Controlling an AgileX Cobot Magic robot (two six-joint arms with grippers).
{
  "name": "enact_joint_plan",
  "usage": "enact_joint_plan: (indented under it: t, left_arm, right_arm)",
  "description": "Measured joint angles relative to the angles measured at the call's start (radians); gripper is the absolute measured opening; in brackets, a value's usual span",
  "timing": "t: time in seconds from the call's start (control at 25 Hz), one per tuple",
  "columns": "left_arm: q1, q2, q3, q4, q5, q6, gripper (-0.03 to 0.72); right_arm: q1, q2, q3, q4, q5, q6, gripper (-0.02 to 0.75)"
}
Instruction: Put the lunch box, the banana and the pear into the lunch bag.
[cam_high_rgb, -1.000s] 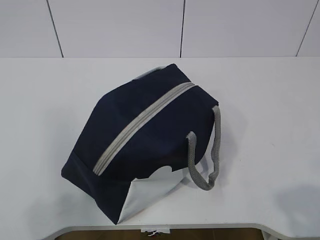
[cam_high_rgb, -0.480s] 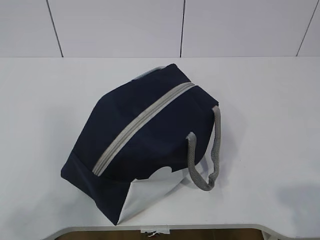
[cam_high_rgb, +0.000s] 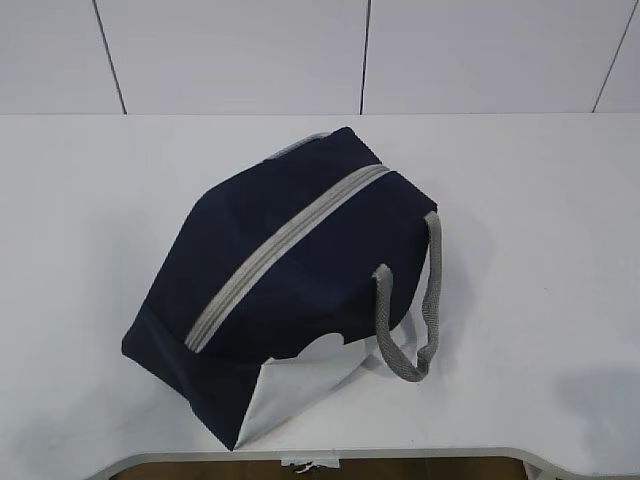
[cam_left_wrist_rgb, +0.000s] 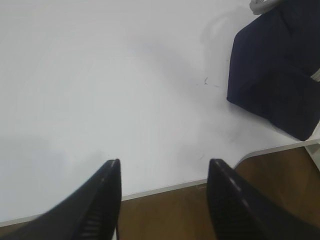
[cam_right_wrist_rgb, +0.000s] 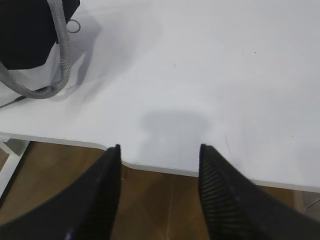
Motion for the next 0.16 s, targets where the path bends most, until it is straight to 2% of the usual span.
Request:
enact_joint_plan:
  t: [0.16]
  left_arm:
    - [0.000, 0.000, 0.000, 0.000, 0.000, 0.000, 0.414]
  right_arm:
    - [0.000, 0.000, 0.000, 0.000, 0.002, 0.000, 0.396]
